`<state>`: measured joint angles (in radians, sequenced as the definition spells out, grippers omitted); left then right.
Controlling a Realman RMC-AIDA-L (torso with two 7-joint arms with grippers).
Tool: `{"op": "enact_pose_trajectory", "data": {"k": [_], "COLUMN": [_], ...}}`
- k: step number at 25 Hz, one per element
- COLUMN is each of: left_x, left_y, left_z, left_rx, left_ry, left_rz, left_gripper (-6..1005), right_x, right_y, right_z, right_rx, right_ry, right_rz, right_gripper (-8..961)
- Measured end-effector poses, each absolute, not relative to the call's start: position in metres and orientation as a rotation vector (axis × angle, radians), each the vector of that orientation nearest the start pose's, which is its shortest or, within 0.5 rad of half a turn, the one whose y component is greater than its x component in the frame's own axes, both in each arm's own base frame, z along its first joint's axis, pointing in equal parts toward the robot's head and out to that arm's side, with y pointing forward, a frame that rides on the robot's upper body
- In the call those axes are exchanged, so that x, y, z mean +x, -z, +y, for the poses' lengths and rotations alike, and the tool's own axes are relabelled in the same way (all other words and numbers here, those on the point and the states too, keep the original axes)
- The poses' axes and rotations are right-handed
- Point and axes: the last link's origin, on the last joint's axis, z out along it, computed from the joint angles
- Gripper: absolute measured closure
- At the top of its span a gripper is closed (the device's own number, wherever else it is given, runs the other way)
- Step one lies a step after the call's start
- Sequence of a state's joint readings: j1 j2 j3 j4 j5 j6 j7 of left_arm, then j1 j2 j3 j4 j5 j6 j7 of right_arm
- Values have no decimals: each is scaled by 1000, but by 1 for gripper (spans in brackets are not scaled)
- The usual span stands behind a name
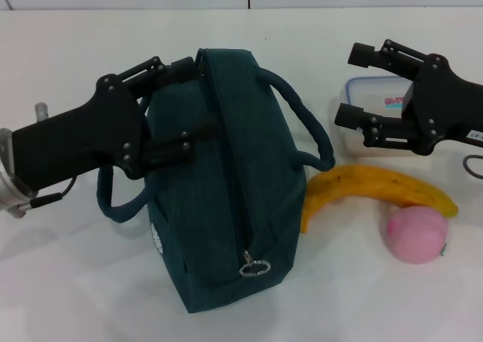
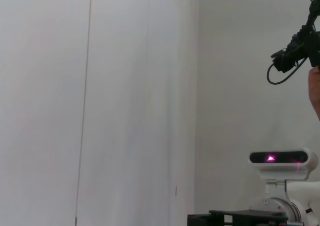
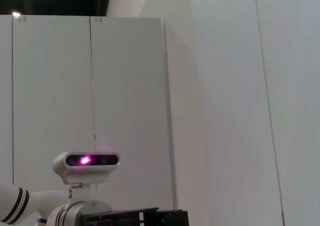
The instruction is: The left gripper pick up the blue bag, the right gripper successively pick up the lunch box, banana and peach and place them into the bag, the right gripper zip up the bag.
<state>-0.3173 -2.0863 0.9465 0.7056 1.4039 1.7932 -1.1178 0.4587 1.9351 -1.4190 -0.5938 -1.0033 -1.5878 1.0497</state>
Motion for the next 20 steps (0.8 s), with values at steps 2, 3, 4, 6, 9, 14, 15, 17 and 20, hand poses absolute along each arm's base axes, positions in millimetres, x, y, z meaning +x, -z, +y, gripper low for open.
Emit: {"op": "enact_pose_trajectory", "data": {"k": [2, 3, 4, 6, 9, 14, 15, 17, 20], "left_x": [-236, -235, -235, -235, -234, -228, -226, -221, -217], "left_y": [-25, -25, -25, -25, -26, -39, -47, -64, -83], "left_z": [277, 277, 277, 277, 279, 283, 285, 289, 297], "left_rx": [-2527, -2527, -2526, -2526, -2529, -2569, -2591, -2629, -2649], "left_ry": [1285, 1285, 1284, 1282, 1283, 1276, 1264, 1222, 1105], "left_rz": [-188, -183, -179, -175, -174, -226, -262, -362, -528], "left_gripper": [201, 201, 201, 202, 202, 204, 204, 204, 205], "right_x": [206, 206, 206, 205, 205, 205, 205, 205, 206], "right_y": [-17, -16, -16, -16, -16, -16, -16, -19, -23], "right_z": [321, 321, 321, 322, 322, 323, 324, 326, 328], "right_rx": [-2614, -2613, -2612, -2612, -2612, -2608, -2605, -2586, -2558], "right_ry": [-1249, -1248, -1246, -1245, -1245, -1241, -1239, -1241, -1247], "right_rz": [113, 115, 116, 116, 117, 119, 119, 118, 122], "right_gripper": [79, 79, 79, 79, 79, 79, 79, 79, 78]}}
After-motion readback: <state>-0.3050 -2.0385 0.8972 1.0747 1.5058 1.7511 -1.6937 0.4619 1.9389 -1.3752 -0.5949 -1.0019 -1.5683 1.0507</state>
